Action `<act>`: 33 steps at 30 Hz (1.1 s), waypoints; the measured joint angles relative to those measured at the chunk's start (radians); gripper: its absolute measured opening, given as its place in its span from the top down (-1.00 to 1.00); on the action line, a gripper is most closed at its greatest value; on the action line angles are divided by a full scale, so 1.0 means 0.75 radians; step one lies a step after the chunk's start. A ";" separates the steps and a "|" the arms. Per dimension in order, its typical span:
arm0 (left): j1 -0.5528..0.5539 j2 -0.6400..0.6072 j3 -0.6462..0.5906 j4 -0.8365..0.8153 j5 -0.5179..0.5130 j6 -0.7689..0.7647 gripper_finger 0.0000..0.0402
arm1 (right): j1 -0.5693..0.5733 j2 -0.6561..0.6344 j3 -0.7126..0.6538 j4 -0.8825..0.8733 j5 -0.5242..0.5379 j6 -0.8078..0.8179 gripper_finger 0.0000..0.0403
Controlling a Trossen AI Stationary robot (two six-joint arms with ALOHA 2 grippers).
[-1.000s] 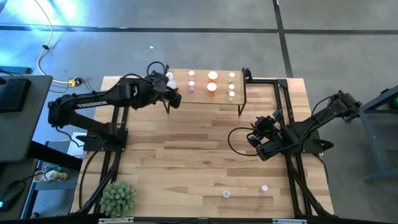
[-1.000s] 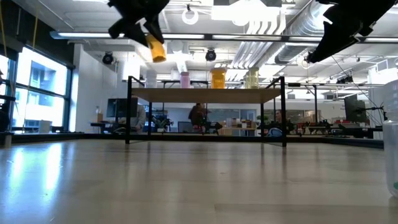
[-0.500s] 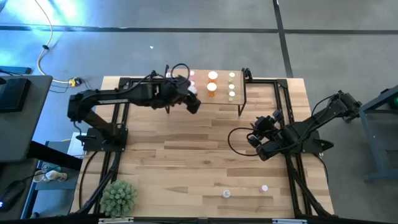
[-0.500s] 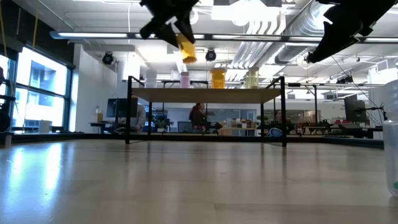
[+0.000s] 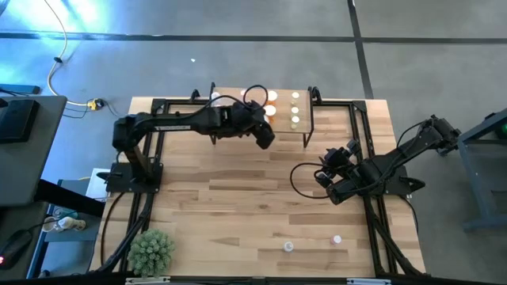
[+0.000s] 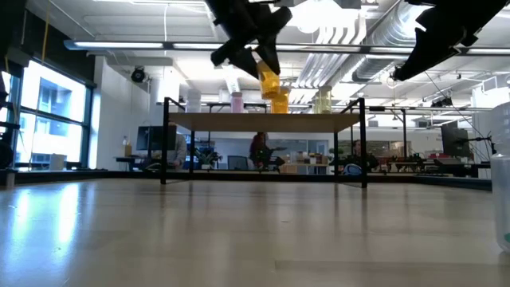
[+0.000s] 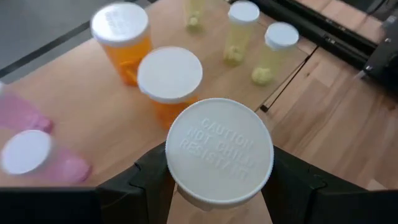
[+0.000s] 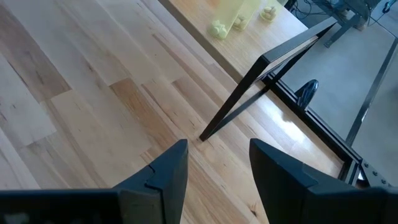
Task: Pick and place medicine bottles onto shelf by color
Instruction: Put the orange pill bottle on the shelf aligned with the other orange pill bottle
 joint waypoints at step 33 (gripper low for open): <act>0.072 0.133 0.081 0.076 -0.009 0.055 0.05 | 0.000 -0.001 0.000 0.003 0.000 0.000 0.19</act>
